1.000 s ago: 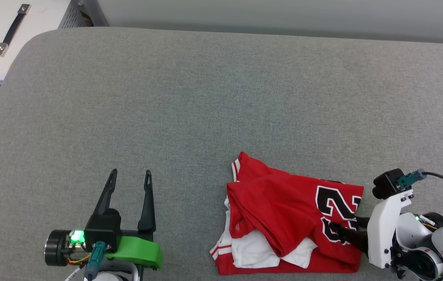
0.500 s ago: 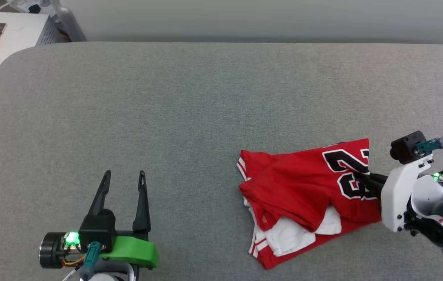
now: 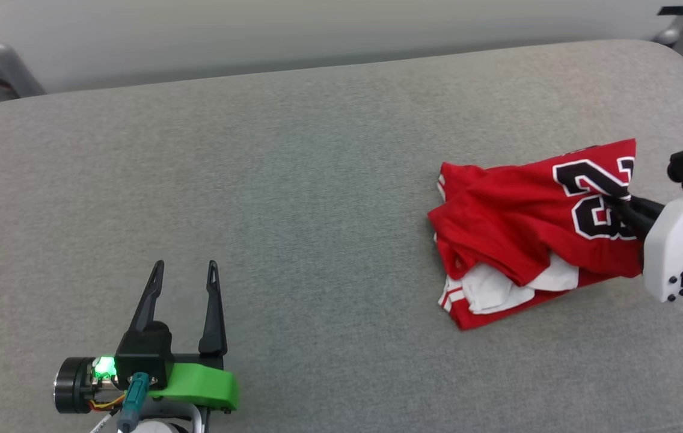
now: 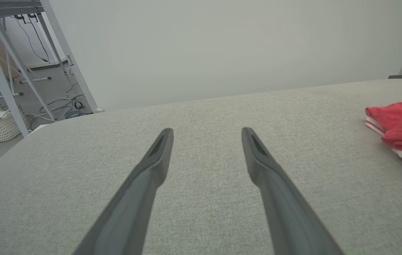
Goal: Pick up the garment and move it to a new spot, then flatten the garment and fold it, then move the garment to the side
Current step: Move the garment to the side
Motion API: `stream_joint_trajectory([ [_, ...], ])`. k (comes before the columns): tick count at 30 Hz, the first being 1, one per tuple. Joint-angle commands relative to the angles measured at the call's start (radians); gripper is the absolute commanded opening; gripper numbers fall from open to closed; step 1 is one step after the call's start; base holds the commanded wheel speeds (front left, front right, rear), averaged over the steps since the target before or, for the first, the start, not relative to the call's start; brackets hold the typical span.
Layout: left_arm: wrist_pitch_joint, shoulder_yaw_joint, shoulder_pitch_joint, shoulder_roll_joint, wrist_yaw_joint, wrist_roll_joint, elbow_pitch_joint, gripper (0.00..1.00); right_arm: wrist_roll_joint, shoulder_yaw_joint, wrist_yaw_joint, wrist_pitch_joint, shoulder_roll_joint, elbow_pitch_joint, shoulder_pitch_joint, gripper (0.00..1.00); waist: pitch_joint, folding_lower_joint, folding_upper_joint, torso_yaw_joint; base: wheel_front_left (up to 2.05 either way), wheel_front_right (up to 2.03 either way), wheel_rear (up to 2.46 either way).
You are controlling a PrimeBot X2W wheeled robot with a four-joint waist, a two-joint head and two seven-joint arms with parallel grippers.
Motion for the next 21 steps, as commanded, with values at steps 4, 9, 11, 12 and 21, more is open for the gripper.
stream_joint_trajectory([
  [4,-0.006,0.004,-0.022,0.008,0.002,0.014,-0.022,1.0,-0.021,-0.032,-0.001,-0.006,-0.02,-0.011,-0.044,0.0,0.063,0.0,0.0,-0.066,0.0,0.0,0.0],
  [9,-0.006,0.005,-0.074,0.027,-0.002,0.023,-0.047,1.0,-0.055,-0.076,-0.001,-0.013,-0.053,0.03,-0.105,0.0,0.151,0.0,0.0,-0.071,0.0,0.0,0.0],
  [11,-0.006,0.002,-0.096,0.036,-0.005,0.028,-0.06,1.0,-0.067,-0.096,-0.001,-0.014,-0.073,0.057,-0.133,0.0,0.192,0.0,0.0,-0.066,0.0,0.0,0.0],
  [12,-0.006,0.002,-0.107,0.04,-0.005,0.029,-0.066,1.0,-0.072,-0.106,-0.001,-0.016,-0.083,0.07,-0.147,0.0,0.211,0.0,0.0,-0.064,0.0,0.0,0.0],
  [21,-0.006,-0.003,-0.171,0.064,0.002,0.032,-0.106,1.0,-0.164,-0.15,-0.001,-0.029,-0.175,0.213,-0.26,0.0,0.318,0.0,0.0,-0.044,0.0,0.0,0.0],
])
